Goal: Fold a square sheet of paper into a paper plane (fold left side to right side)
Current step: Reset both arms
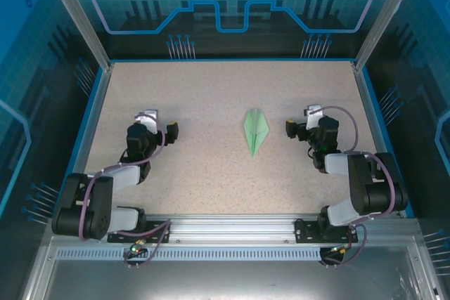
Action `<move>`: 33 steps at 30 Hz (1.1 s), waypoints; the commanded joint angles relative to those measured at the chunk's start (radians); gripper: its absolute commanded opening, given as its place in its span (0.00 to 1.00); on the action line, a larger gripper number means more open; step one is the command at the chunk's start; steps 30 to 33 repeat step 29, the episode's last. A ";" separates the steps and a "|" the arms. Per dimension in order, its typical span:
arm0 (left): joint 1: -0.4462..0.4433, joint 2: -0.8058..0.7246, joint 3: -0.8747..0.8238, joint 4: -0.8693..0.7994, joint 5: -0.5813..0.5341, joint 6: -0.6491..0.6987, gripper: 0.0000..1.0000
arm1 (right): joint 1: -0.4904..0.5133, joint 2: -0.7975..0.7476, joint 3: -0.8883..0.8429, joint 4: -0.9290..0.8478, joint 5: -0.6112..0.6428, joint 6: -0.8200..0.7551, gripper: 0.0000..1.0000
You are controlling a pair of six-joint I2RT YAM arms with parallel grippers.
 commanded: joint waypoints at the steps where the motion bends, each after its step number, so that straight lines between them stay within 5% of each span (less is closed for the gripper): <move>1: 0.011 0.134 0.002 0.166 0.019 0.025 0.99 | 0.012 0.008 0.015 0.002 0.020 -0.008 0.99; 6: 0.013 0.167 0.081 0.047 -0.019 0.007 0.99 | 0.013 0.008 0.016 0.000 0.022 -0.006 0.99; 33: 0.038 0.168 0.091 0.036 -0.003 -0.013 0.99 | 0.034 0.010 0.021 -0.008 0.050 -0.021 0.99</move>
